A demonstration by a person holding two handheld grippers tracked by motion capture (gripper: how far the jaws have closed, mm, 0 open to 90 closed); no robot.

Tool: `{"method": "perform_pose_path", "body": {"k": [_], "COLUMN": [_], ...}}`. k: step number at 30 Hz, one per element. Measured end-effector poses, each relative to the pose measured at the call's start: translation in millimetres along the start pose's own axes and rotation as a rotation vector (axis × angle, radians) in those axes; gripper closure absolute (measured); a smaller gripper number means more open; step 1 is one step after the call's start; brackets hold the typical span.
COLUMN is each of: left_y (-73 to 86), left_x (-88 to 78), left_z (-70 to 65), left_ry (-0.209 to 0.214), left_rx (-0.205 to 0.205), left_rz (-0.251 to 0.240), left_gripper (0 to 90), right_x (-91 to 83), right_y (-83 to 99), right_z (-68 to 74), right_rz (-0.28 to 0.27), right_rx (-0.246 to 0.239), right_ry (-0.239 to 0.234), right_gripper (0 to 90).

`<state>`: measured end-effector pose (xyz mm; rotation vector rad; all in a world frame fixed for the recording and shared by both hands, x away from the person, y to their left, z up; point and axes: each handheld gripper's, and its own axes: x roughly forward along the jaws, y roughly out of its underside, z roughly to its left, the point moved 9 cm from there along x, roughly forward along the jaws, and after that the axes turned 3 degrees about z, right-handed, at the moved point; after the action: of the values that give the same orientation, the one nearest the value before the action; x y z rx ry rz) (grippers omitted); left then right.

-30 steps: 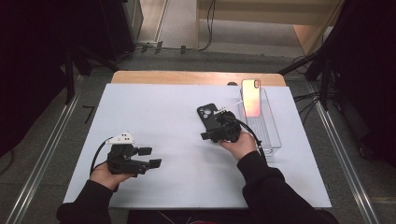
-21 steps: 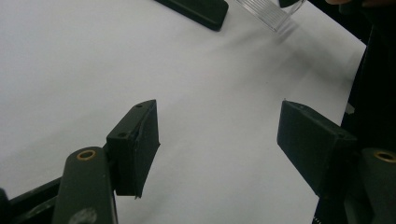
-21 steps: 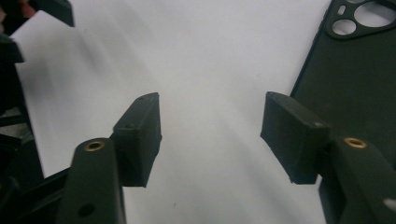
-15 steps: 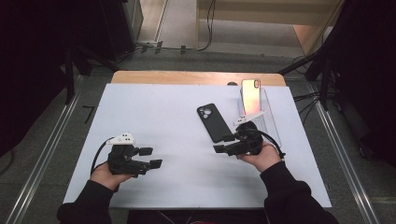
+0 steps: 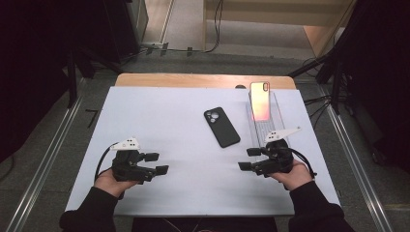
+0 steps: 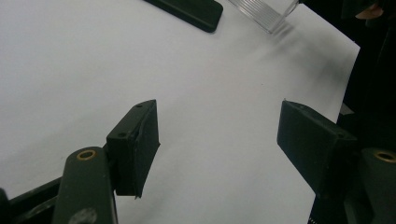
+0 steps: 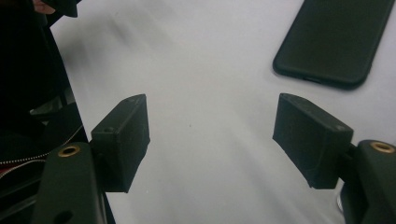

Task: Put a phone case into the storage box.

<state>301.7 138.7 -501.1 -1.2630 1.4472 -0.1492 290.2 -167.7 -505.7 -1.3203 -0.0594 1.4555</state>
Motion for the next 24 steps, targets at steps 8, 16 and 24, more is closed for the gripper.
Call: {"method": "perform_pose_path", "body": {"k": [8, 16, 24], "left_y": [-0.4, -0.3, 0.8], "left_x": [0.5, 0.7, -0.8], "left_z": [-1.7, -2.8, -0.9], "left_ry": [0.004, 0.006, -0.003], "left_rx": [0.002, 0.004, 0.003], "left_rz": [-0.003, -0.005, -0.005], "left_gripper": [29.9, 29.9, 29.9], "right_x": [-10.1, -12.9, -14.2], "right_y": [27.3, 35.2, 14.3], "right_z": [-2.6, -7.3, -5.7], "right_rz": [0.027, 0.031, -0.033], "right_rx": [0.018, 0.042, 0.026], "right_ry": [-0.01, 0.005, 0.042], "right_gripper": [18.0, 17.8, 17.8]}}
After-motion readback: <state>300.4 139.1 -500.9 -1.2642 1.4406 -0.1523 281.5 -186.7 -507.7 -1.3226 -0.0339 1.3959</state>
